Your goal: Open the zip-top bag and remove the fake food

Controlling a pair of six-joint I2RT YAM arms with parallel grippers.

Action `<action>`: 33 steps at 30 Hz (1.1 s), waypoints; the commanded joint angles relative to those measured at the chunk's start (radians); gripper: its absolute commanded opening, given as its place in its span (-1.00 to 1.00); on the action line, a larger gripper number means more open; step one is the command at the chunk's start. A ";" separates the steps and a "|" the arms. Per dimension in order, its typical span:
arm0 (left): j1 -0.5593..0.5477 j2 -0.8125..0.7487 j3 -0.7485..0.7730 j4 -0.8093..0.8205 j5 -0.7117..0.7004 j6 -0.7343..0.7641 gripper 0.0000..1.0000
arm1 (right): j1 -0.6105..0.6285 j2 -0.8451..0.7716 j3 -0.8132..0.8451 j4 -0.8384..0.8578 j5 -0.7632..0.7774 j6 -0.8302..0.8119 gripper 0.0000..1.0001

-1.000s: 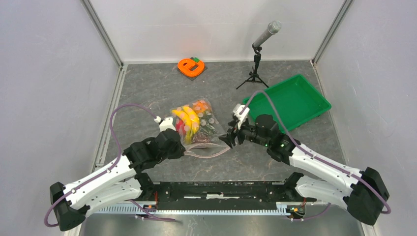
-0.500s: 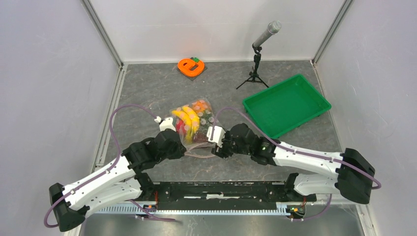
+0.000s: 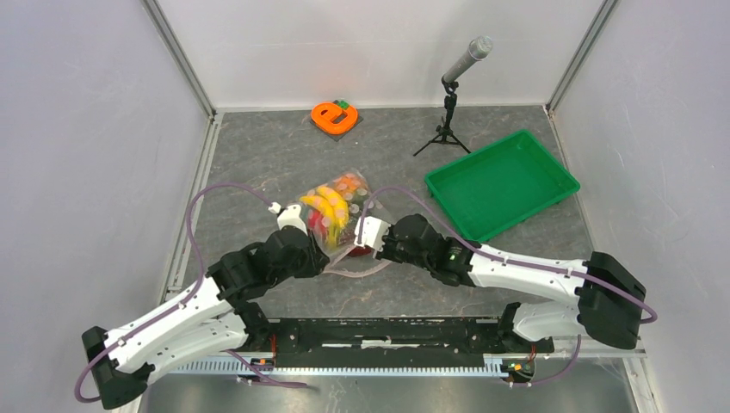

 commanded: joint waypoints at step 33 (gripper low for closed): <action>0.003 0.230 0.255 0.296 -0.039 0.790 0.59 | -0.014 -0.005 0.194 0.193 0.083 0.061 -0.99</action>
